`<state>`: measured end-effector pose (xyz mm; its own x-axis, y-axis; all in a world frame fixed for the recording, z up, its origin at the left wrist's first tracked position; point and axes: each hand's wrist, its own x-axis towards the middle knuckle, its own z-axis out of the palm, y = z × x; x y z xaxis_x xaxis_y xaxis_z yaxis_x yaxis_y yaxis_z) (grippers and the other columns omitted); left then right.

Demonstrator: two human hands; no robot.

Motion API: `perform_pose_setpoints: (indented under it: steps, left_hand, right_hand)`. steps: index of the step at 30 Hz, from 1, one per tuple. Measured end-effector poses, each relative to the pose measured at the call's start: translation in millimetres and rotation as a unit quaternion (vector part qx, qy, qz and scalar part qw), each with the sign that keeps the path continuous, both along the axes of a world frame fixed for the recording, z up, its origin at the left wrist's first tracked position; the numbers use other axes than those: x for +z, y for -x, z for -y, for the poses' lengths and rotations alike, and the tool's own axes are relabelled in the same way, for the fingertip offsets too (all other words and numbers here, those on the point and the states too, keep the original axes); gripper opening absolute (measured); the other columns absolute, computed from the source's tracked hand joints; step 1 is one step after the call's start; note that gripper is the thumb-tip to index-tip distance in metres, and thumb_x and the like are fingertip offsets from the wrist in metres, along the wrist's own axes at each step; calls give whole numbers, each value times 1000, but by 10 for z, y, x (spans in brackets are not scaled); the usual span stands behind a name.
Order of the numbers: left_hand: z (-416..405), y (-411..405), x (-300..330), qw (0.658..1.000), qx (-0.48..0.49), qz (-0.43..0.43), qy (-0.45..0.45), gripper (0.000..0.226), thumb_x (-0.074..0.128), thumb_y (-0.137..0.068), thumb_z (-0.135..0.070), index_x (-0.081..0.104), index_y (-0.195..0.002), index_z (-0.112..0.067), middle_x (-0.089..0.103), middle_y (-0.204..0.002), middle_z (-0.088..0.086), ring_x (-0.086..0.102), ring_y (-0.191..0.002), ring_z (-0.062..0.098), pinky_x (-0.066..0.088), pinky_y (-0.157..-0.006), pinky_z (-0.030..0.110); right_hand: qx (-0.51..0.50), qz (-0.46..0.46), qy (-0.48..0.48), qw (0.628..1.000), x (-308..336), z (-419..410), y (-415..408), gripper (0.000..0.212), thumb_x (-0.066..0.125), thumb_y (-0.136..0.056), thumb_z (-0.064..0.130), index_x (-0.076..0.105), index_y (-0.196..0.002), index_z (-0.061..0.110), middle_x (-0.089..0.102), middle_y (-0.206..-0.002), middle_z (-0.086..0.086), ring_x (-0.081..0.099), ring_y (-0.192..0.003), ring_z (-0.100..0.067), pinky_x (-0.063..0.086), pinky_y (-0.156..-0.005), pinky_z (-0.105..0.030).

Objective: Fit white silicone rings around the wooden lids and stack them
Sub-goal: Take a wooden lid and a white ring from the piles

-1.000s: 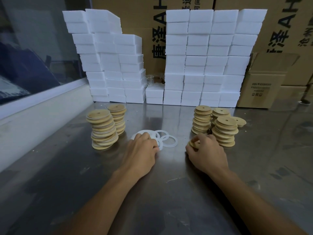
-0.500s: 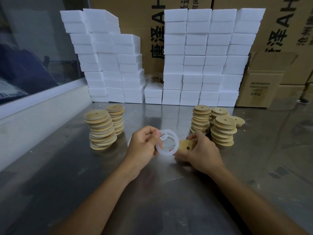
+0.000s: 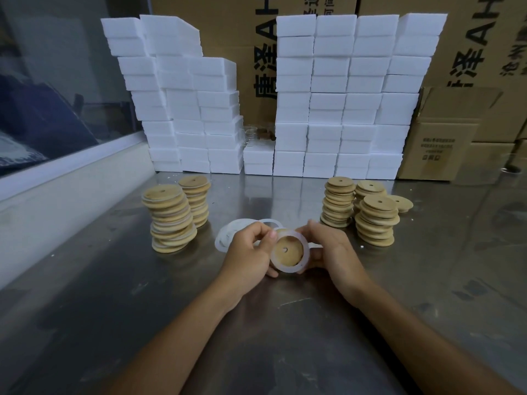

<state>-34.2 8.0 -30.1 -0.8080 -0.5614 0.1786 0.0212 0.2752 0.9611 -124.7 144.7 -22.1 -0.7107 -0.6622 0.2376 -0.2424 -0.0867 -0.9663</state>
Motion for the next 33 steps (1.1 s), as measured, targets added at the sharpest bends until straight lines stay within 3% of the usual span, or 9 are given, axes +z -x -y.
perform_pose_setpoints:
  steps: [4, 10, 13, 17, 22, 33]
  left_hand:
    - [-37, 16, -15, 1000, 6, -18, -16, 19, 54, -99, -20, 57, -85, -8, 68, -83, -1, 70, -57, 22, 60, -53, 39]
    - [-76, 16, -34, 998, -9, -53, -30, 18, 73, -86, -13, 56, -79, -10, 67, -84, 1, 71, -66, 15, 58, -51, 32]
    - [-58, 21, -43, 998, 5, -53, -31, 18, 71, -87, -10, 55, -79, -10, 69, -84, 5, 72, -68, 17, 58, -50, 34]
    - [1, 24, -40, 998, 30, -44, -39, 17, 64, -91, -8, 53, -80, -13, 71, -89, 9, 73, -75, 22, 60, -52, 40]
    - [-15, 19, -24, 998, 30, -43, -37, 15, 61, -94, -10, 54, -82, -13, 72, -88, 7, 73, -73, 22, 61, -54, 40]
    - [-27, 15, 20, 996, 25, -31, -76, 17, 58, -96, -9, 55, -79, -10, 71, -78, 4, 73, -68, 25, 58, -51, 34]
  right_hand:
    - [-46, -115, -8, 992, -94, 39, -12, 21, 63, -96, 22, 66, -77, 14, 67, -71, -1, 58, -47, -20, 48, -45, -27]
    - [-89, -140, -6, 986, -128, 32, 26, 15, 68, -92, 29, 66, -78, 24, 68, -66, 1, 61, -44, -20, 53, -44, -40]
    - [-87, -155, -6, 984, -123, 28, 21, 10, 70, -90, 29, 71, -82, 23, 70, -72, 2, 60, -42, -18, 51, -44, -34]
    - [-89, -153, -7, 984, -119, 26, 21, 9, 71, -89, 27, 75, -86, 20, 72, -80, 1, 61, -43, -18, 49, -44, -28]
    - [-99, -155, -6, 983, -104, 22, 13, 8, 71, -89, 24, 73, -85, 17, 71, -78, -1, 64, -49, -23, 56, -48, -43]
    - [-104, -101, -5, 990, -95, 38, 18, 14, 68, -92, 19, 68, -82, 9, 69, -73, -3, 62, -49, -9, 50, -49, -24]
